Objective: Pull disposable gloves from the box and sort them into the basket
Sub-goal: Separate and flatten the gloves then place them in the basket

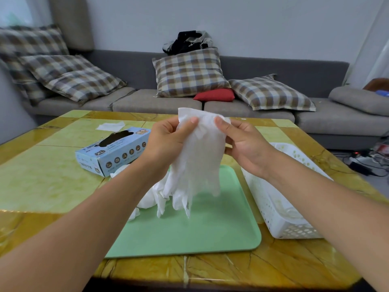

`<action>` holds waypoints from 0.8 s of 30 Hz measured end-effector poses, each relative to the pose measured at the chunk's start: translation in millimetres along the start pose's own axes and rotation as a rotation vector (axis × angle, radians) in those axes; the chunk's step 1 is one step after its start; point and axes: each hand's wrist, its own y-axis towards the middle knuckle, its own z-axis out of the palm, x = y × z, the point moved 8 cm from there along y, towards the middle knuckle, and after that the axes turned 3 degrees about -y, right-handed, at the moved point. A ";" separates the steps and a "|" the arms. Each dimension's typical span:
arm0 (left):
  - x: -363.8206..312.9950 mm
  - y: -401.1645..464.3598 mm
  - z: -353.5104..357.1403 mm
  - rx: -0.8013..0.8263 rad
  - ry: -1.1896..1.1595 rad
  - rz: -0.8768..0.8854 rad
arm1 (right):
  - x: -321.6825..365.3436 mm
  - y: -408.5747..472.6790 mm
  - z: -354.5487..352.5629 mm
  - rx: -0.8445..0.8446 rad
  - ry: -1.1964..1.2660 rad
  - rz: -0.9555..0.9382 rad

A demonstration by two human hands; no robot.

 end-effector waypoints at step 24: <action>-72.2 -16.1 135.3 0.304 -0.153 0.051 | 113.4 -76.7 -107.2 -0.171 -0.068 0.002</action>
